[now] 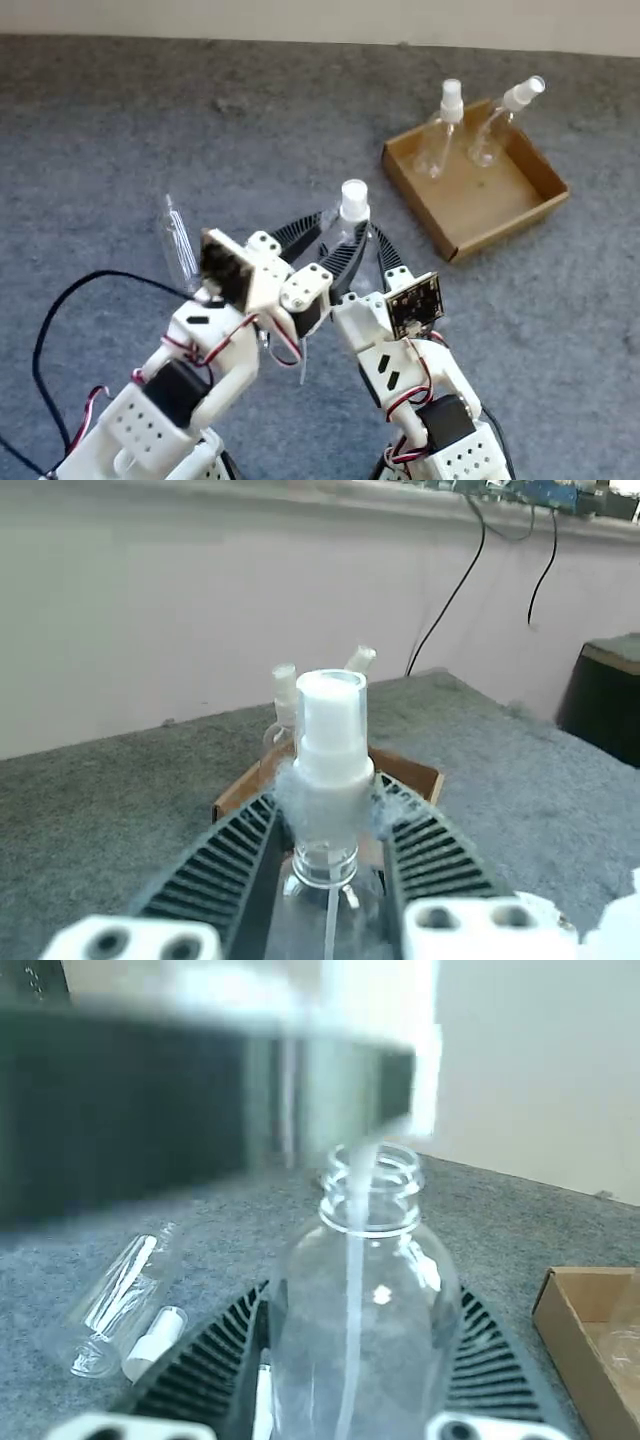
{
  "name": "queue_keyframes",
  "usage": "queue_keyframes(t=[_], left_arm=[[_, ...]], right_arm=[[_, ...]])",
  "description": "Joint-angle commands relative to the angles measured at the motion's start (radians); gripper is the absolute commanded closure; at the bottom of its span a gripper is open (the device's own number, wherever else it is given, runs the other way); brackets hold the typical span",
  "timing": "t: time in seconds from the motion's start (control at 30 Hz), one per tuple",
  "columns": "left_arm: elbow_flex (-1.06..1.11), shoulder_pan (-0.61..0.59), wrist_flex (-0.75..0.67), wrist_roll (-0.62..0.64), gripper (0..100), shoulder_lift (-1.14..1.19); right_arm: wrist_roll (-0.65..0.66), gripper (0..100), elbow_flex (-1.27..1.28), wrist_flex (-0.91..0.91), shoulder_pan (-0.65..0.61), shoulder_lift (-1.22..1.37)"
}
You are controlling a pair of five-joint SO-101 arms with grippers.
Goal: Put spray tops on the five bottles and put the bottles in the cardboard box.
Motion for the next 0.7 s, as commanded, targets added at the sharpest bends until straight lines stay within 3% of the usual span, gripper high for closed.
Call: queue_keyframes(t=[0.0,0.1,0.67], left_arm=[[0.022,0.007,0.054,-0.006,93,-0.134],[0.05,0.004,0.11,-0.006,93,-0.182],[0.015,0.002,0.109,-0.008,91,-0.191]], right_arm=[[0.008,82.6,0.107,-0.021,-0.004,-0.012],[0.008,82.6,0.107,-0.021,-0.004,-0.012],[0.008,82.6,0.107,-0.021,-0.004,-0.012]])
